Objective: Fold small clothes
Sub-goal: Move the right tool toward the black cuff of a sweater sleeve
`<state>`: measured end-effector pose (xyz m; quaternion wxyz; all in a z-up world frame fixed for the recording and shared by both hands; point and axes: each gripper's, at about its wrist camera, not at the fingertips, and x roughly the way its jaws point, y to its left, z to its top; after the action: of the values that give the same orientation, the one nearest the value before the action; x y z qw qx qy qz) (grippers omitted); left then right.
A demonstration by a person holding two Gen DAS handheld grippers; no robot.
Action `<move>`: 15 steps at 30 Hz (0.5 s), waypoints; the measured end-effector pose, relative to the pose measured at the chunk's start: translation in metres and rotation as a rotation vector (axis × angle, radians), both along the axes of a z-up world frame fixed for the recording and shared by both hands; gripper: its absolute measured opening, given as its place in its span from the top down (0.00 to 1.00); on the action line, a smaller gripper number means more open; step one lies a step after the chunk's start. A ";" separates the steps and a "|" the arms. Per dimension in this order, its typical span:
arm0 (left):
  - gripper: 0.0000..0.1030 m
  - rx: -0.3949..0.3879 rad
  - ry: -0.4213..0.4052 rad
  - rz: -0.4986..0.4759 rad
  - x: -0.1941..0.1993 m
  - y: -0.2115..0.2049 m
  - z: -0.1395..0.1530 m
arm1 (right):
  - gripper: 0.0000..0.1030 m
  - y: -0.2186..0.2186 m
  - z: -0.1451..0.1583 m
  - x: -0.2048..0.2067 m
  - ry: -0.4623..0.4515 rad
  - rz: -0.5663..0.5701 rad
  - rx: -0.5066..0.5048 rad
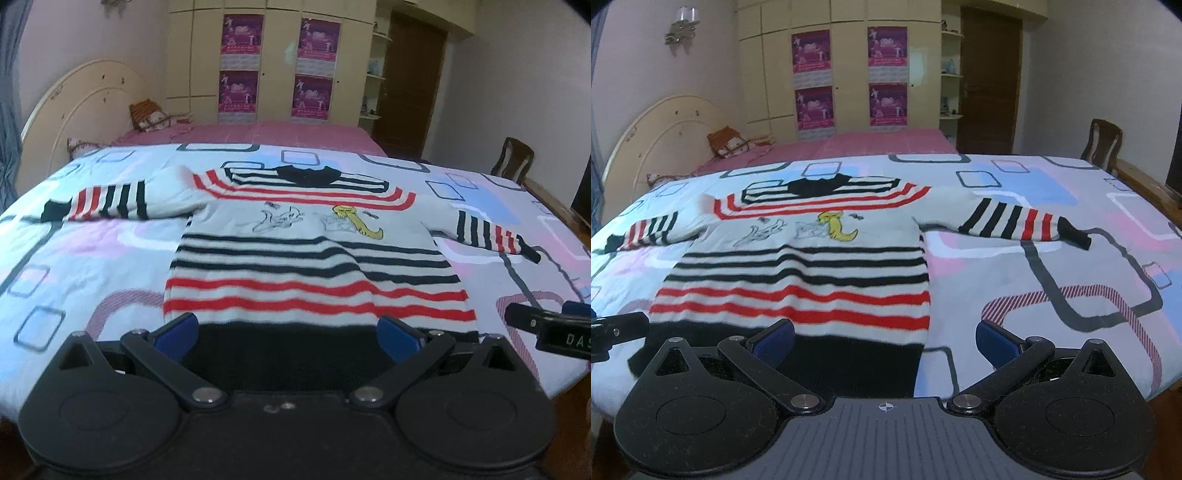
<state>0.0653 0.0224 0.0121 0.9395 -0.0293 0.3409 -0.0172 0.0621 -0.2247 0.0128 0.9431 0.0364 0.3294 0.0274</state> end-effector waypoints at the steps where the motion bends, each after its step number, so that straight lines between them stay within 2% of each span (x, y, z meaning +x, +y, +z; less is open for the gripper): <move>1: 0.00 -0.001 -0.003 -0.003 0.005 0.001 0.000 | 0.00 0.001 0.000 0.005 -0.002 -0.007 -0.001; 6: 0.01 -0.025 -0.030 -0.045 0.033 0.007 0.005 | 0.00 0.003 0.004 0.025 -0.019 -0.045 0.003; 10: 0.00 -0.042 -0.082 -0.062 0.052 0.011 0.007 | 0.00 0.004 0.007 0.043 -0.039 -0.084 0.007; 13: 0.00 -0.047 -0.055 -0.086 0.069 0.010 0.003 | 0.00 0.002 0.009 0.055 -0.040 -0.114 0.005; 15: 0.00 -0.049 -0.068 -0.096 0.076 0.008 0.000 | 0.00 -0.001 0.009 0.061 -0.040 -0.129 0.006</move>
<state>0.1413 0.0308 0.0119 0.9476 -0.0353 0.3091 -0.0719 0.1226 -0.2254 0.0216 0.9492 0.0597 0.3073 -0.0316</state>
